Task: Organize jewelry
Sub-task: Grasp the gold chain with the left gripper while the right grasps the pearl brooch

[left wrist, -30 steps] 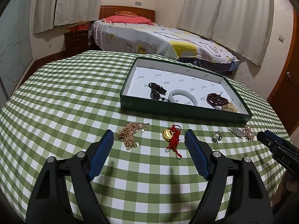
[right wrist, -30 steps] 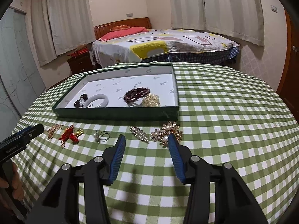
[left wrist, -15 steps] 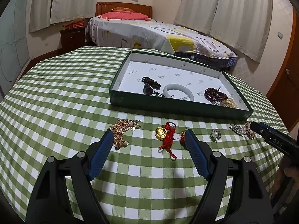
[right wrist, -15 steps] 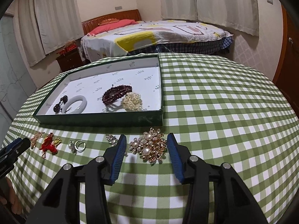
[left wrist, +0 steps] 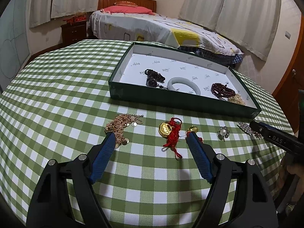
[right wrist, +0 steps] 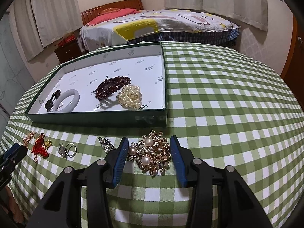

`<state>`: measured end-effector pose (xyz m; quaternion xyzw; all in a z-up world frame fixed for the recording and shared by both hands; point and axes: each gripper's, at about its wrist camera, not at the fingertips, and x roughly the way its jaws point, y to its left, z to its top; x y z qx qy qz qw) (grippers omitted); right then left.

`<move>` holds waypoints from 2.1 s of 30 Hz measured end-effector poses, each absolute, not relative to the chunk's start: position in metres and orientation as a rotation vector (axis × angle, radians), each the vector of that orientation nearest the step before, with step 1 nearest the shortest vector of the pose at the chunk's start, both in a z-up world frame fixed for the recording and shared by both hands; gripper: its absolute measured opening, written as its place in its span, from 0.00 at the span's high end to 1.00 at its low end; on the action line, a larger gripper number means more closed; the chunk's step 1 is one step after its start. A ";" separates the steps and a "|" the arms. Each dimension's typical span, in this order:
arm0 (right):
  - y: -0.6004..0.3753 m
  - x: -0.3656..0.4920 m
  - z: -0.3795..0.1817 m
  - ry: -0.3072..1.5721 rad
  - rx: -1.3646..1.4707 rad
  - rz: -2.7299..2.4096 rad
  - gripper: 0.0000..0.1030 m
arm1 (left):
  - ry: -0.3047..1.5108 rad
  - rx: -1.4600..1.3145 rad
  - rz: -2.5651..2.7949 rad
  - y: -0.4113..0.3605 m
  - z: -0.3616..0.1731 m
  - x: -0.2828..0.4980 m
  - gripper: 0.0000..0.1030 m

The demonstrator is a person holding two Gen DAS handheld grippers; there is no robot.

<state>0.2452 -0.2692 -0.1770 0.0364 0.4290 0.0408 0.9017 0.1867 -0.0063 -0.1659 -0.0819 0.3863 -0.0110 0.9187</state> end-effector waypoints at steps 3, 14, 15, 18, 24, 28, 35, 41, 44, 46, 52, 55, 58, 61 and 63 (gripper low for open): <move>-0.265 0.242 -0.177 0.886 0.058 0.101 0.67 | 0.798 -0.165 -0.027 -0.008 -0.166 0.187 0.26; -0.271 0.223 -0.174 0.861 0.076 0.090 0.73 | 0.818 -0.178 -0.009 -0.002 -0.166 0.192 0.28; -0.272 0.222 -0.174 0.861 0.077 0.090 0.73 | 0.820 -0.183 -0.002 0.001 -0.166 0.193 0.31; -0.271 0.221 -0.173 0.859 0.079 0.096 0.73 | 0.839 -0.190 0.026 0.010 -0.169 0.197 0.37; -0.267 0.222 -0.173 0.858 0.076 0.108 0.73 | 0.879 -0.207 0.057 0.024 -0.175 0.209 0.43; -0.268 0.221 -0.173 0.859 0.077 0.110 0.73 | 0.885 -0.209 0.049 0.029 -0.174 0.216 0.48; -0.268 0.223 -0.173 0.861 0.085 0.115 0.73 | 0.885 -0.150 0.042 0.031 -0.175 0.215 0.62; -0.268 0.222 -0.173 0.860 0.087 0.117 0.73 | 0.896 -0.085 0.054 0.031 -0.175 0.219 0.73; -0.268 0.222 -0.173 0.861 0.090 0.121 0.73 | 0.903 -0.001 0.059 0.022 -0.175 0.221 0.72; -0.267 0.221 -0.173 0.861 0.089 0.123 0.73 | 0.903 -0.008 0.060 0.024 -0.175 0.221 0.71; -0.267 0.221 -0.173 0.859 0.093 0.124 0.73 | 0.899 0.001 0.034 0.020 -0.175 0.219 0.85; -0.266 0.221 -0.173 0.853 0.095 0.125 0.73 | 0.897 -0.004 0.031 0.019 -0.175 0.220 0.86; -0.267 0.219 -0.171 0.842 0.099 0.124 0.73 | 0.880 -0.012 0.034 0.021 -0.172 0.218 0.86; -0.268 0.218 -0.169 0.833 0.107 0.127 0.73 | 0.845 -0.005 0.038 0.020 -0.167 0.212 0.86; -0.268 0.216 -0.167 0.824 0.111 0.129 0.73 | 0.832 -0.020 0.036 0.020 -0.164 0.209 0.86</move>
